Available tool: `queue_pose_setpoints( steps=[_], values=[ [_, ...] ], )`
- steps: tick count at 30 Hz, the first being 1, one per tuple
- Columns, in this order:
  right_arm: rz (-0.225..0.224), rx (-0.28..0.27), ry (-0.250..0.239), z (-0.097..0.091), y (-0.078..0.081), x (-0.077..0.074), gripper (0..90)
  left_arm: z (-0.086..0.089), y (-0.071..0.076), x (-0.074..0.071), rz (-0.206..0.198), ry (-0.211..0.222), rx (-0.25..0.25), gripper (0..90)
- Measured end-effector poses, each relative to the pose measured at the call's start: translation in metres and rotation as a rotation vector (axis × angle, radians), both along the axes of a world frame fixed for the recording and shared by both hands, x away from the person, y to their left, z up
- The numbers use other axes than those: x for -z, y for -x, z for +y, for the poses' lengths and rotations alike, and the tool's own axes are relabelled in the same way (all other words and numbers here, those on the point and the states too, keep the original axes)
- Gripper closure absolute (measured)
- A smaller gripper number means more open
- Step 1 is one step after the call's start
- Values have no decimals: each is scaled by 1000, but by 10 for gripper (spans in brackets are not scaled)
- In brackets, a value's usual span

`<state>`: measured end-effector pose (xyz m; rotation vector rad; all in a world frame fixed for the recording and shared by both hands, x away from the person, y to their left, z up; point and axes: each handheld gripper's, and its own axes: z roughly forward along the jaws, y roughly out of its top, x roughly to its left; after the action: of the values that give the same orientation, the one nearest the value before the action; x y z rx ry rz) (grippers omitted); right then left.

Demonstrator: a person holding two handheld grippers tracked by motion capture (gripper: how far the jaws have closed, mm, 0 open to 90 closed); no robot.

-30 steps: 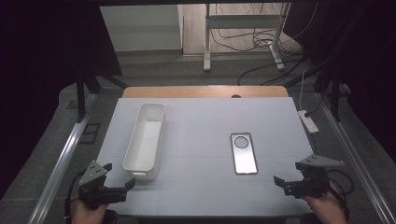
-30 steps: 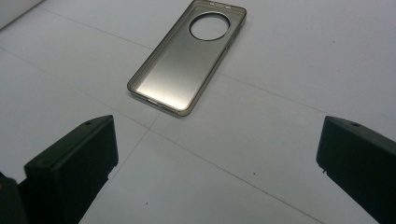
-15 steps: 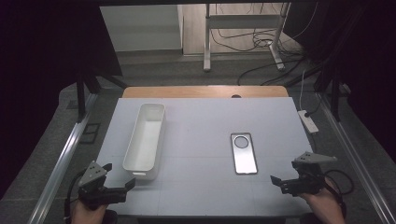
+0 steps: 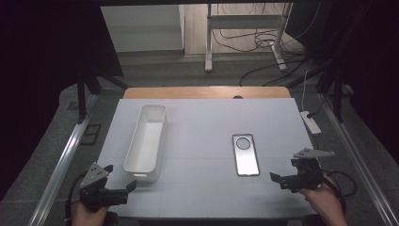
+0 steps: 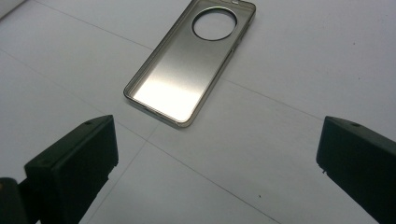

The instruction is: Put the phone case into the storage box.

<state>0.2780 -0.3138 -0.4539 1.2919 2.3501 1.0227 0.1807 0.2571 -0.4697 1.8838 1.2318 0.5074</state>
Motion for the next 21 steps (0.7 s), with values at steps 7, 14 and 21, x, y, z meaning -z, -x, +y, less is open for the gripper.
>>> queue_pose_setpoints(
  steps=[7,14,21],
  values=[
    [13,-5,16,2,-5,-1,0,0,0,0,-2,-2,-1,2],
    [18,-22,33,5,-13,-1,0,-1,0,0,-1,-5,0,3],
    [29,-6,11,7,-21,-1,0,0,0,0,-1,0,-3,3]
  ],
)
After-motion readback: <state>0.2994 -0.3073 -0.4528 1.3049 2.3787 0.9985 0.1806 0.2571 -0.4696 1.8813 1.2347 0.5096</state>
